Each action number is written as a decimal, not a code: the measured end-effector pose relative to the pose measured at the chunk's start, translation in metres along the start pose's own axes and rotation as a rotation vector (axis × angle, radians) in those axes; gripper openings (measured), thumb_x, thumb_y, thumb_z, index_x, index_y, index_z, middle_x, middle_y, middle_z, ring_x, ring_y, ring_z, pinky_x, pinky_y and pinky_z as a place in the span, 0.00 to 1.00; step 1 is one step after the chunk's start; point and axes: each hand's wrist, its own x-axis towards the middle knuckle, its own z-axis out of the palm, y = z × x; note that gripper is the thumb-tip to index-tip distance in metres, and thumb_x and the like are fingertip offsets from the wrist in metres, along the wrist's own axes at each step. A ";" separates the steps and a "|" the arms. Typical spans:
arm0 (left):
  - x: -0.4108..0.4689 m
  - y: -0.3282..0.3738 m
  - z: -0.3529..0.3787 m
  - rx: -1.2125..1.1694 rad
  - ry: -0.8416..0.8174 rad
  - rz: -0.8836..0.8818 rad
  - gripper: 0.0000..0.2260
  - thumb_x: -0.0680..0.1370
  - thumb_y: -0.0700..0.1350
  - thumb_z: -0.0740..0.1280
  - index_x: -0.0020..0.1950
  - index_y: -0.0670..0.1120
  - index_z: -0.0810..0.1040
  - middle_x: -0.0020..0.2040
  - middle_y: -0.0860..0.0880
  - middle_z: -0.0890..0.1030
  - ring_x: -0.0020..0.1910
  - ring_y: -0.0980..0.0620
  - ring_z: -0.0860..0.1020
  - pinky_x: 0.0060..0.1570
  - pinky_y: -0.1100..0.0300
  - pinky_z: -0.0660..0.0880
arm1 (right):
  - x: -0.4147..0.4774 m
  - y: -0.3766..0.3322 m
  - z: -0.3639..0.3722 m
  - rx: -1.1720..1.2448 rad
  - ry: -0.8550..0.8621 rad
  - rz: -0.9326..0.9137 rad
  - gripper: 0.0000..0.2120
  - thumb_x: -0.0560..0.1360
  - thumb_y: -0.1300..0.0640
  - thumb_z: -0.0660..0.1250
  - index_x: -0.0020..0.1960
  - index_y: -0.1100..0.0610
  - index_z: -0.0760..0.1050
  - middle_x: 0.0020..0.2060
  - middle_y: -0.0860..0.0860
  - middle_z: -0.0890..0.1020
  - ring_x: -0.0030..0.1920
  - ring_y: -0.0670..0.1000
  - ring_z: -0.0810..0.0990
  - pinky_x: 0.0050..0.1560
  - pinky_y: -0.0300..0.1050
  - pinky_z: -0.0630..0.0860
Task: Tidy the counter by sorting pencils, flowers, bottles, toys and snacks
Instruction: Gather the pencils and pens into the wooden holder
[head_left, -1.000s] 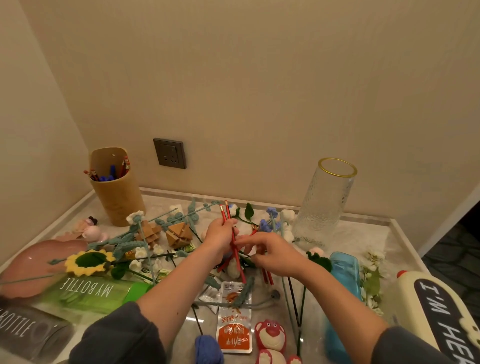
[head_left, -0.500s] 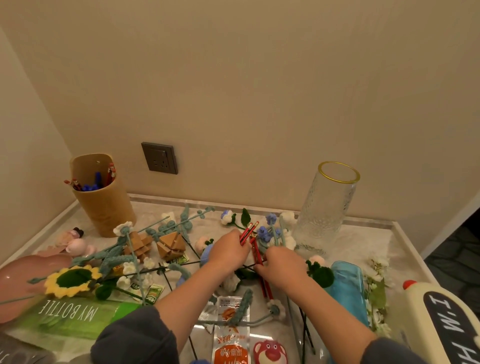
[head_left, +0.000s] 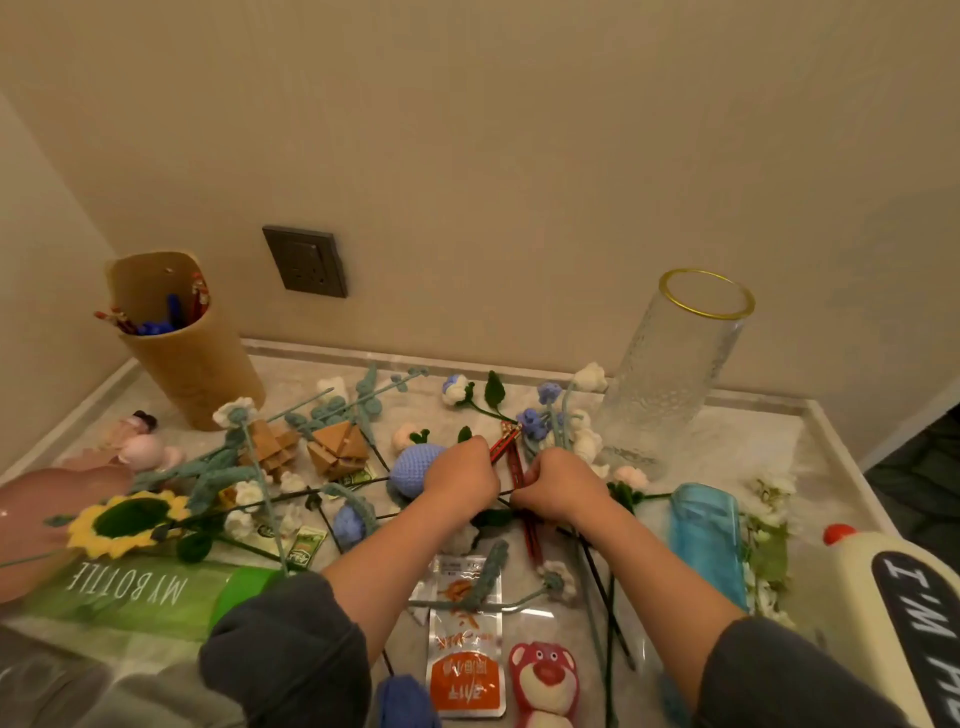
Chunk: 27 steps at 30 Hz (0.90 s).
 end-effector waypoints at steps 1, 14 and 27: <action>0.000 -0.001 0.000 -0.016 -0.001 0.009 0.09 0.79 0.43 0.60 0.57 0.43 0.73 0.54 0.43 0.79 0.52 0.43 0.78 0.45 0.53 0.73 | 0.000 -0.001 0.000 0.030 -0.013 -0.010 0.14 0.67 0.52 0.70 0.28 0.53 0.68 0.25 0.49 0.72 0.29 0.49 0.73 0.30 0.40 0.67; -0.006 -0.007 -0.025 -0.444 0.046 0.040 0.10 0.77 0.51 0.61 0.45 0.46 0.76 0.34 0.50 0.83 0.35 0.50 0.79 0.41 0.55 0.77 | -0.010 -0.024 -0.008 0.228 -0.033 -0.086 0.13 0.79 0.56 0.58 0.37 0.57 0.69 0.31 0.53 0.73 0.33 0.52 0.72 0.37 0.45 0.68; -0.037 -0.022 -0.078 -0.993 0.204 0.044 0.14 0.81 0.50 0.60 0.40 0.47 0.79 0.30 0.52 0.75 0.29 0.54 0.73 0.35 0.58 0.69 | -0.053 -0.092 -0.033 0.586 -0.001 -0.288 0.09 0.81 0.58 0.58 0.49 0.60 0.74 0.29 0.52 0.77 0.23 0.48 0.73 0.22 0.40 0.70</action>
